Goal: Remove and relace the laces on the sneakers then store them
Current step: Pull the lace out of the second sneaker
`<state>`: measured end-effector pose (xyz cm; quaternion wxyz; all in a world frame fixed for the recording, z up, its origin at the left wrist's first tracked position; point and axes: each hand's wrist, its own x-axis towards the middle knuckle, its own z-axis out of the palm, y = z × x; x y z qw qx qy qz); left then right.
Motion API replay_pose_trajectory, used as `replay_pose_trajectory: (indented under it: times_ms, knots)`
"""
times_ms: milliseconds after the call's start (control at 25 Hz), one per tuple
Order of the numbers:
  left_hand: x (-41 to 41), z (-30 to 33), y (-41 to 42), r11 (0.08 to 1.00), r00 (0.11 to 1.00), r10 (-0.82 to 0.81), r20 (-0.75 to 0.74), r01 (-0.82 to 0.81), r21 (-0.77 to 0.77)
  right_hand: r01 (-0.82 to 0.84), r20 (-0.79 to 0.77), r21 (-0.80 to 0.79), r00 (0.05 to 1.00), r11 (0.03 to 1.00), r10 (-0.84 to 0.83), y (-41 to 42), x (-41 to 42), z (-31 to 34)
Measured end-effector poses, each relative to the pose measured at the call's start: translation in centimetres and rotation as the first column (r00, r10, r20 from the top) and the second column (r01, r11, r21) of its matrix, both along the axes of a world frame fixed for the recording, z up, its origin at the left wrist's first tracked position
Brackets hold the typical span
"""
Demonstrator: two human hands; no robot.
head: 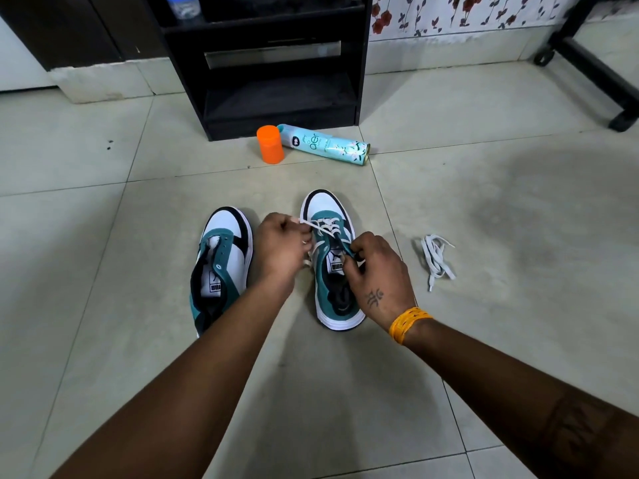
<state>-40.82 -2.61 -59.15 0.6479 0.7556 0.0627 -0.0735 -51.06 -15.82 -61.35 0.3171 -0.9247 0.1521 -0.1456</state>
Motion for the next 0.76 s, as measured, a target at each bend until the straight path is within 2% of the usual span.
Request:
replay_pose_trajectory:
  times_ms: [40, 80, 120, 200, 280, 360, 440, 480, 520, 560, 600, 640, 680, 760]
  knots:
    - [0.0, 0.4, -0.1, 0.977, 0.983, 0.066, -0.172, -0.099, -0.188, 0.003, -0.004, 0.001, 1.0, 1.0, -0.003, -0.1, 0.0, 0.0]
    - [0.1, 0.5, -0.2, 0.962, 0.973, 0.071, -0.221, -0.125, -0.243, 0.005, -0.006, 0.001, 1.0, 1.0, -0.005, -0.2, -0.1, 0.0]
    - [0.3, 0.2, -0.1, 0.98, 0.984, 0.045, -0.172, -0.077, -0.185, 0.004, -0.005, 0.0, 1.0, 1.0, -0.004, -0.2, -0.2, 0.0]
    - [0.3, -0.2, 0.3, 0.992, 0.993, -0.108, 0.04, 0.105, 0.074, 0.0, 0.003, -0.012, 1.0, 1.0, 0.0, -0.2, -0.2, 0.0]
    - [0.2, -0.6, 0.3, 0.928, 0.941, -0.28, 0.191, 0.214, 0.304, -0.005, 0.008, -0.013, 1.0, 1.0, 0.005, -0.2, -0.1, 0.0]
    - [0.1, -1.0, 0.0, 0.902, 0.909, -0.342, 0.237, 0.247, 0.355, -0.006, 0.007, -0.01, 1.0, 1.0, 0.006, -0.1, -0.1, -0.1]
    - [-0.2, -0.7, -0.3, 0.915, 0.921, -0.312, 0.232, 0.226, 0.333, -0.003, 0.01, -0.016, 1.0, 1.0, 0.004, -0.1, -0.1, -0.2]
    - [-0.3, -0.6, -0.4, 0.95, 0.952, -0.235, 0.196, 0.182, 0.256, -0.004, 0.011, -0.017, 1.0, 1.0, 0.004, -0.1, -0.1, -0.2]
    - [-0.2, -0.6, -0.5, 0.989, 0.988, -0.113, 0.101, 0.103, 0.103, -0.006, 0.011, -0.016, 1.0, 1.0, 0.006, -0.1, -0.1, -0.2]
    - [-0.3, -0.2, -0.6, 0.995, 0.999, -0.01, -0.042, 0.006, -0.097, -0.008, 0.01, -0.013, 1.0, 1.0, 0.008, -0.1, 0.0, -0.2]
    - [-0.3, 0.0, -0.7, 0.971, 0.985, 0.041, -0.167, -0.079, -0.227, -0.01, 0.009, -0.01, 1.0, 1.0, 0.01, -0.1, 0.0, -0.2]
    - [-0.3, 0.2, -0.8, 0.962, 0.979, 0.049, -0.198, -0.099, -0.254, -0.01, 0.007, -0.009, 1.0, 1.0, 0.01, -0.1, 0.0, -0.2]
    - [-0.4, 0.4, -0.7, 0.982, 0.991, 0.021, -0.132, -0.046, -0.185, -0.011, 0.008, -0.01, 1.0, 1.0, 0.011, -0.1, 0.0, -0.3]
    - [-0.8, 0.3, -0.4, 0.99, 0.991, -0.12, 0.064, 0.115, 0.083, -0.009, 0.014, -0.016, 1.0, 1.0, 0.009, -0.1, 0.0, -0.3]
